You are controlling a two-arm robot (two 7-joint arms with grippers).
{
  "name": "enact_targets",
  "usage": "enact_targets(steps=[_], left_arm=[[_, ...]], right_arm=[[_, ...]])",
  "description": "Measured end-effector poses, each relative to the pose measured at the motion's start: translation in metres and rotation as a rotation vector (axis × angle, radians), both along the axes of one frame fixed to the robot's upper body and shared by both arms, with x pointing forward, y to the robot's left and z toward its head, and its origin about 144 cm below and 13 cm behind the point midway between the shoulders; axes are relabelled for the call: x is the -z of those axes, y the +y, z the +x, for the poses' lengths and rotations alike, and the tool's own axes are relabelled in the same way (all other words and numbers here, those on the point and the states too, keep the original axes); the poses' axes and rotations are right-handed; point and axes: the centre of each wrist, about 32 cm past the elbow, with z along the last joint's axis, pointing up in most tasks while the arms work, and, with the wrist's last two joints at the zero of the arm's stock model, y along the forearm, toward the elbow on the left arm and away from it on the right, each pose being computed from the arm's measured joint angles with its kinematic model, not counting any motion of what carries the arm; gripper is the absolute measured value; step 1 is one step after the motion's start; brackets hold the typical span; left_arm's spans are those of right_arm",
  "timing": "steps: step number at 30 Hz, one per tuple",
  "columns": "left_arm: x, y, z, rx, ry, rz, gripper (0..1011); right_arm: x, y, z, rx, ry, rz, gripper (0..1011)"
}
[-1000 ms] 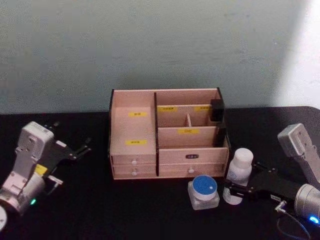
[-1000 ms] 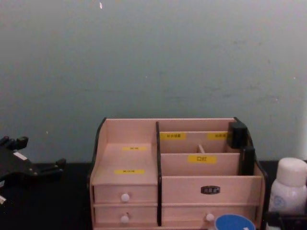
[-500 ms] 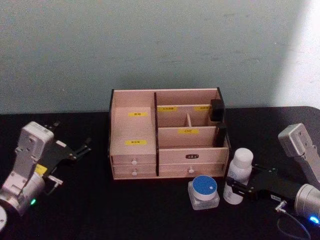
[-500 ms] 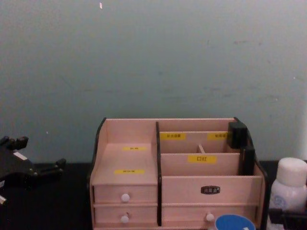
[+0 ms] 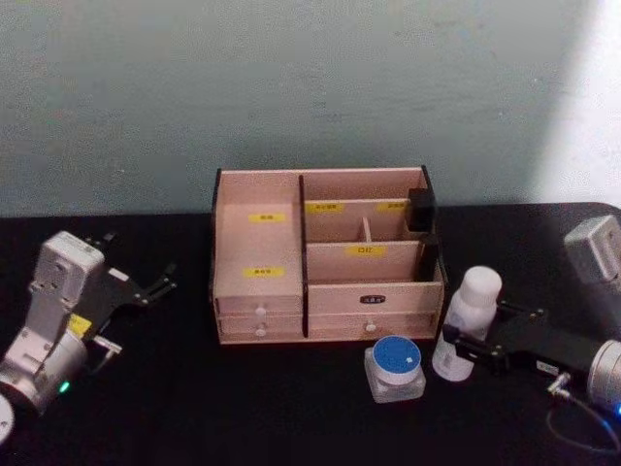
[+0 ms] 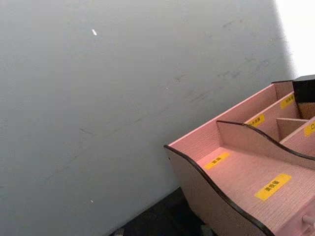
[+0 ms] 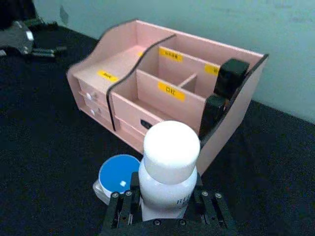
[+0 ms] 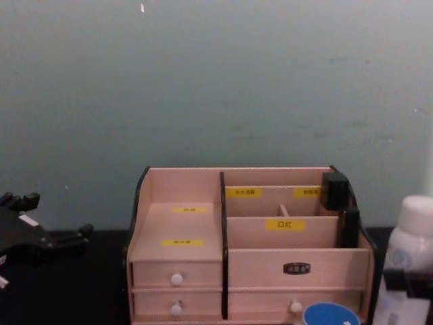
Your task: Pick up the facial cleanser and watermelon frost from the table and place them into the tiered storage box.
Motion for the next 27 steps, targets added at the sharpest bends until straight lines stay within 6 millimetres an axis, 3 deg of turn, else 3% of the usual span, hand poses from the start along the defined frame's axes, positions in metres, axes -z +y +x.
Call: enact_targets(steps=[14,27], left_arm=[[0.000,0.000,0.000,0.000,0.000,0.000,1001],[0.000,0.000,0.000,0.000,0.000,0.000,1001]], right_arm=[[-0.038,0.001,0.012,-0.032,-0.071,0.015,591],[-0.056,0.027,0.063,-0.063,-0.134,0.015,591]])
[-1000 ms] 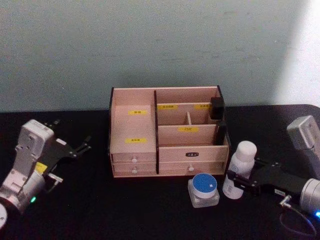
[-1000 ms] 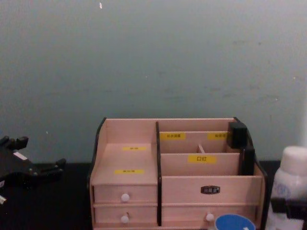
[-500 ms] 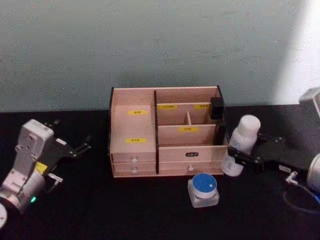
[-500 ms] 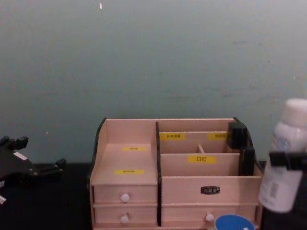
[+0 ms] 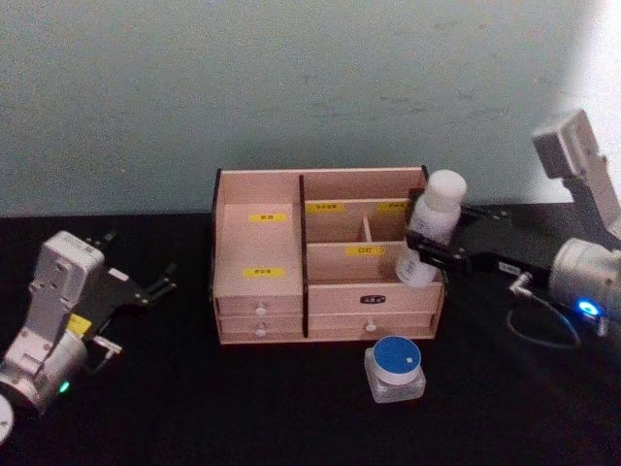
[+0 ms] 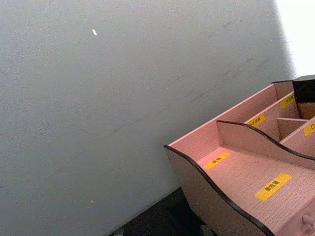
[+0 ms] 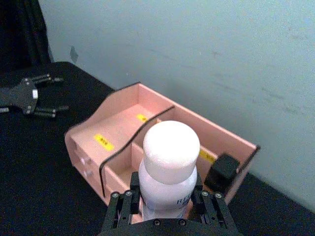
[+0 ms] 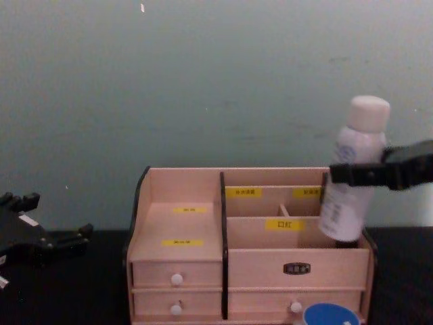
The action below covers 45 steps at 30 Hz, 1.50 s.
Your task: Pick up the facial cleanser and watermelon frost from the table and place them into the tiered storage box.
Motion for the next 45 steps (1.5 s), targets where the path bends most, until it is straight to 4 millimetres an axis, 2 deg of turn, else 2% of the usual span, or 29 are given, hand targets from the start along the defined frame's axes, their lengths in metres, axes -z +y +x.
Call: enact_targets(steps=[10,22,45], left_arm=[[0.000,0.000,0.000,0.000,0.000,0.000,1001],[0.000,0.000,0.000,0.000,0.000,0.000,1001],[0.000,0.000,0.000,0.000,0.000,0.000,1001]], right_arm=[[-0.011,0.020,0.033,-0.021,-0.003,0.012,590],[-0.013,0.041,0.064,-0.021,0.030,0.009,591],[-0.010,0.061,0.089,-0.019,0.052,0.002,591]])
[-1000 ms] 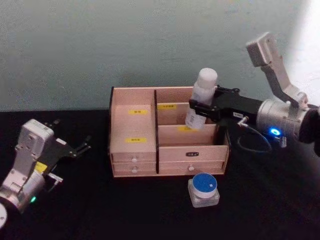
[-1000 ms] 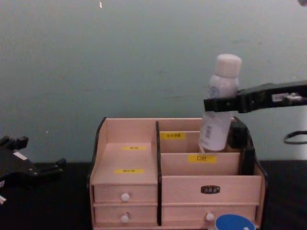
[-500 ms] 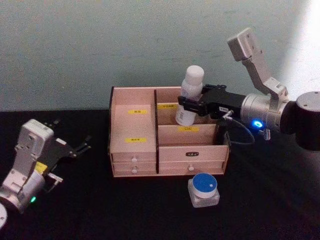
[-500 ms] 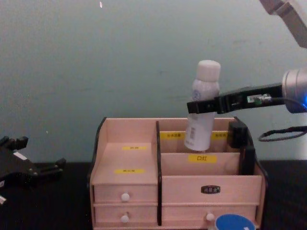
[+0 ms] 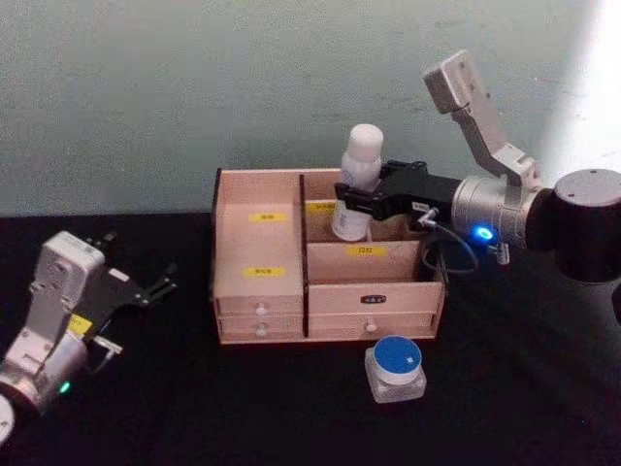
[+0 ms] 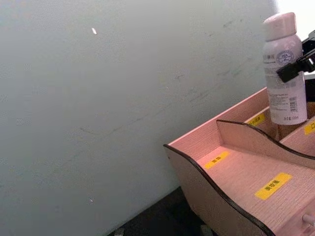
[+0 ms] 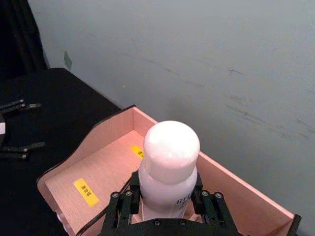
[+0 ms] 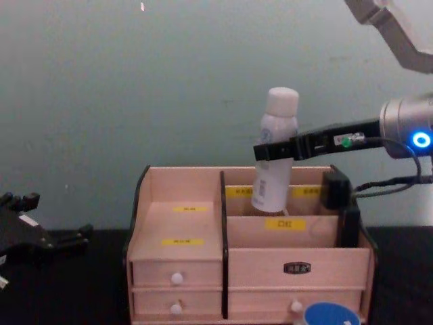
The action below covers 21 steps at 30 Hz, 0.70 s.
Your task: Pick up the facial cleanser and watermelon frost from the table and place them into the tiered storage box.
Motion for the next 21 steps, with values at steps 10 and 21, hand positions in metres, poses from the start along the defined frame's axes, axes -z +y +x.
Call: enact_targets(steps=[10,21], left_arm=[[0.0000,0.0000,0.0000,0.000,0.000,0.000,1001],[0.0000,0.0000,0.0000,0.000,0.000,0.000,1001]], right_arm=[[0.0011,0.0044,0.0049,0.000,0.002,0.000,591],[0.0056,0.0067,0.0088,0.004,0.009,-0.005,590]])
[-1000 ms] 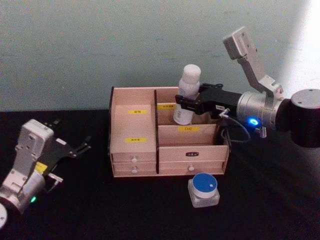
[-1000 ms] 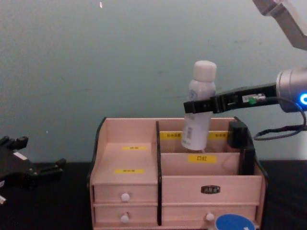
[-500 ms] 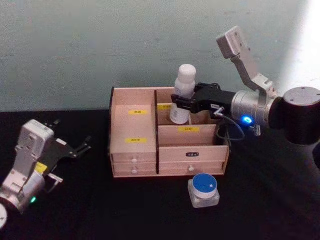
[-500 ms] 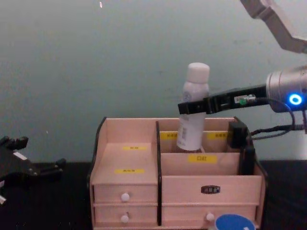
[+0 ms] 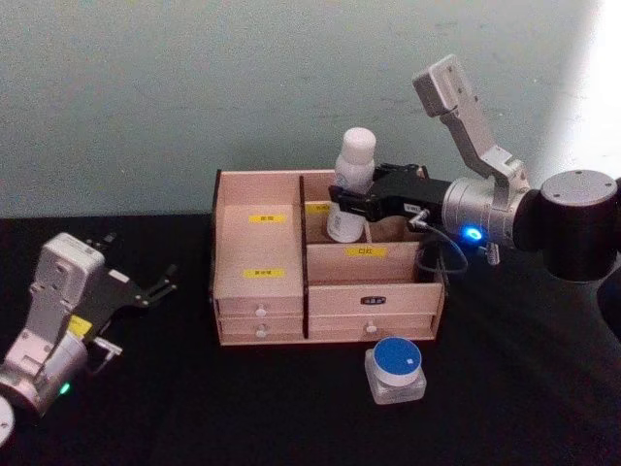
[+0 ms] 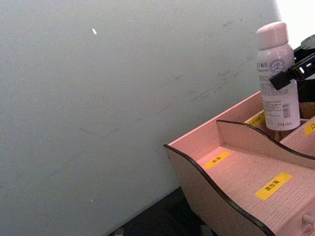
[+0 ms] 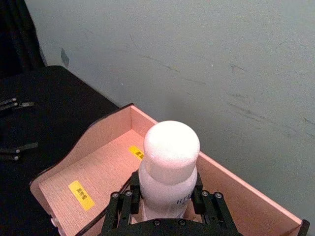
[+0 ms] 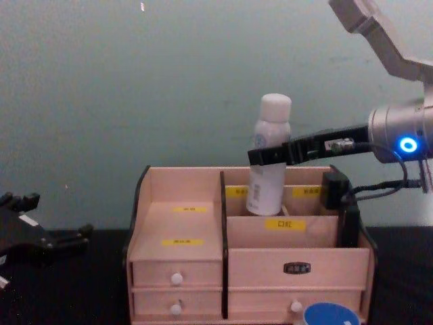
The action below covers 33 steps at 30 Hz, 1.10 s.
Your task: Pick up the facial cleanser and watermelon frost from the table and place them into the tiered storage box.
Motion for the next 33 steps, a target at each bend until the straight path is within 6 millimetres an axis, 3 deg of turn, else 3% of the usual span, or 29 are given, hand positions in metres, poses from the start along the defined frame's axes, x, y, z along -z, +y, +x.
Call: enact_targets(steps=[33], left_arm=[[0.000,0.000,0.000,0.000,0.000,0.000,1002]], right_arm=[[0.029,0.007,0.002,0.014,0.050,-0.049,591]])
